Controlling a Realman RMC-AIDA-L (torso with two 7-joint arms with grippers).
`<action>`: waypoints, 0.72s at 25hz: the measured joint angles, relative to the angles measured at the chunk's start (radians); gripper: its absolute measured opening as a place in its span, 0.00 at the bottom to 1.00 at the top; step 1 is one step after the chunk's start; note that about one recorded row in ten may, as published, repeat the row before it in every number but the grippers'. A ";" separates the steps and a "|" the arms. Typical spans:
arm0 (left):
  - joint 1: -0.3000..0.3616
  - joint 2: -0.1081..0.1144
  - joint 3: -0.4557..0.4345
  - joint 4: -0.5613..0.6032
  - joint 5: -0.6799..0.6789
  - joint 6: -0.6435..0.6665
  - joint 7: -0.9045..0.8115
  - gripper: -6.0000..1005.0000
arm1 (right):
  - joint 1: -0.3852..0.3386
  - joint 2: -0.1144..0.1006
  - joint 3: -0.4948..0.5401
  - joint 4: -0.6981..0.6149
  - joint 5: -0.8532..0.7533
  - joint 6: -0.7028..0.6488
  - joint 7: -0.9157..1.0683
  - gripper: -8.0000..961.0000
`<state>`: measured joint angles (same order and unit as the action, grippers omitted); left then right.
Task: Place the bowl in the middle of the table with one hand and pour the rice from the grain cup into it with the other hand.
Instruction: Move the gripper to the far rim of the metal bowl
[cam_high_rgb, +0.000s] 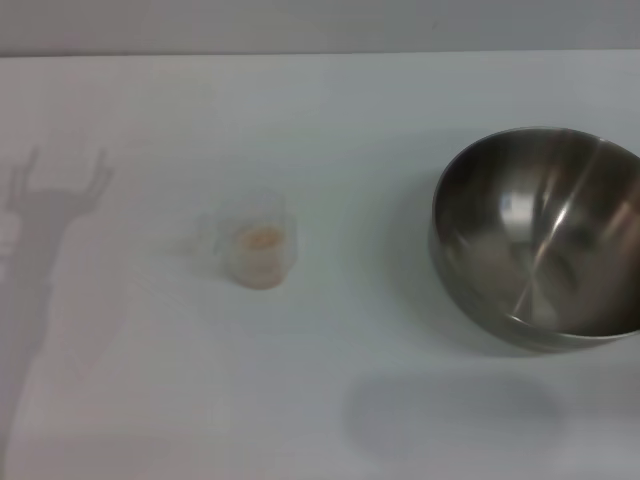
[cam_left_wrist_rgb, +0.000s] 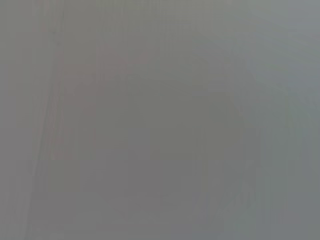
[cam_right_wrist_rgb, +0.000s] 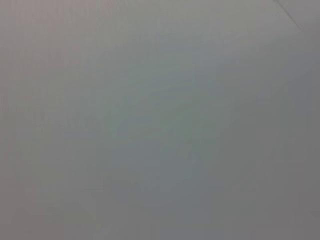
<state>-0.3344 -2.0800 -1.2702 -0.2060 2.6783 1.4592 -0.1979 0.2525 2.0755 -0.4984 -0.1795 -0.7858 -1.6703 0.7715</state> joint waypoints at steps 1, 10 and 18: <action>-0.001 0.000 0.002 0.000 0.000 -0.001 0.000 0.86 | 0.002 0.000 0.000 0.000 0.000 0.000 0.000 0.80; -0.002 0.000 0.007 -0.001 0.000 -0.002 0.000 0.85 | 0.014 0.000 0.000 0.000 0.002 0.000 0.000 0.80; -0.004 0.000 0.007 -0.001 0.000 -0.002 0.001 0.85 | 0.022 0.000 0.001 0.000 0.004 -0.002 0.000 0.80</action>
<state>-0.3383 -2.0801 -1.2636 -0.2071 2.6782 1.4572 -0.1971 0.2743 2.0755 -0.4976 -0.1794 -0.7823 -1.6720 0.7715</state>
